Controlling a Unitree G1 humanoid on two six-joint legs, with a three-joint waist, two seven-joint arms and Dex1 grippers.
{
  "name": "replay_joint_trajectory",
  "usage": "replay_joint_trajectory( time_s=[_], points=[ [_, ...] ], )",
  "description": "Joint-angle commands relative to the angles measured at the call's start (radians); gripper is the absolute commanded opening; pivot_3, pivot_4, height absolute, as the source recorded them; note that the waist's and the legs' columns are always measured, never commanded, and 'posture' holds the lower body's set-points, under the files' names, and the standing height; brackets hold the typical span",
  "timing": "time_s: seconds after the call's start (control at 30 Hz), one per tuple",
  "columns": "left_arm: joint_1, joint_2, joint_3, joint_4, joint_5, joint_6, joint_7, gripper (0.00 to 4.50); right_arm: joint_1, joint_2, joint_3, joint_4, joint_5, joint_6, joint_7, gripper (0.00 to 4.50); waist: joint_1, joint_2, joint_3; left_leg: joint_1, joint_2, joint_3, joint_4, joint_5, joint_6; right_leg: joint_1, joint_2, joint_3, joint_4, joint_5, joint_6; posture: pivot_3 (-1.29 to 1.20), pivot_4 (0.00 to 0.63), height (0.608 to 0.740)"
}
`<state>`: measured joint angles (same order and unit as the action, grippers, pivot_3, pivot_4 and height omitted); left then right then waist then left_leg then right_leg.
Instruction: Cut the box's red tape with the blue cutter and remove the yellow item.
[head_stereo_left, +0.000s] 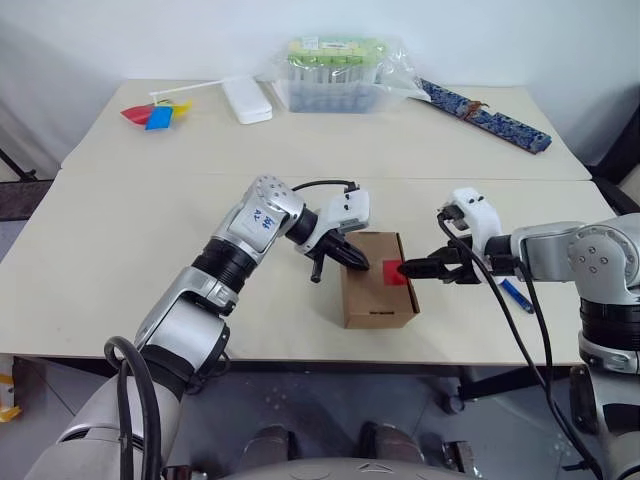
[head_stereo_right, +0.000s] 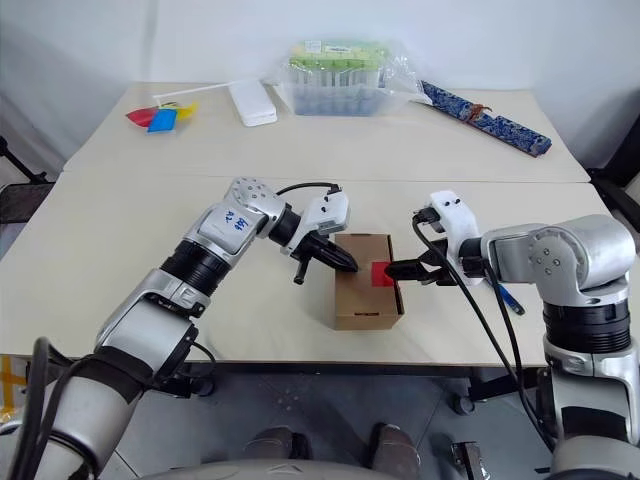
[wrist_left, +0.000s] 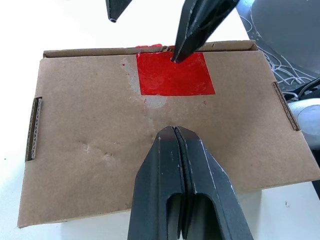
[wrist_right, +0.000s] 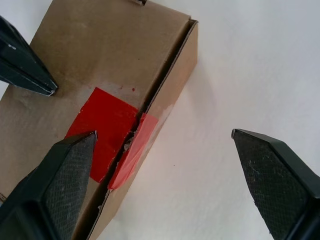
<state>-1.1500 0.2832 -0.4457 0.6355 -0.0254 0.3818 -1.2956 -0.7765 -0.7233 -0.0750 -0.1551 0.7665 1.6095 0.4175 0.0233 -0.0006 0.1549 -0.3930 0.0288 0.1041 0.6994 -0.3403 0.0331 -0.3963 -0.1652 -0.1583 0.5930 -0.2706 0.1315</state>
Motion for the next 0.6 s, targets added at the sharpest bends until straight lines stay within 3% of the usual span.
replay_joint_trajectory(
  time_s=[0.03,0.6],
  points=[
    [0.028,0.005,-0.036,0.016,0.057,0.01,0.002,0.01,-0.005,-0.026,-0.054,0.002,0.012,0.005,-0.02,4.5,0.0,0.0,0.0,0.0,0.0,0.0,0.0,0.0,0.0,0.0,0.0,0.0,0.0,0.0,0.0,0.0,0.15,0.74],
    [0.044,0.01,-0.029,-0.015,0.062,0.034,-0.002,0.01,0.05,-0.021,-0.056,-0.009,0.022,0.005,-0.046,4.5,-0.002,0.0,0.0,0.0,0.0,0.001,-0.001,0.0,0.0,-0.001,0.0,0.0,0.0,0.0,0.0,0.0,0.15,0.74]
  ],
)
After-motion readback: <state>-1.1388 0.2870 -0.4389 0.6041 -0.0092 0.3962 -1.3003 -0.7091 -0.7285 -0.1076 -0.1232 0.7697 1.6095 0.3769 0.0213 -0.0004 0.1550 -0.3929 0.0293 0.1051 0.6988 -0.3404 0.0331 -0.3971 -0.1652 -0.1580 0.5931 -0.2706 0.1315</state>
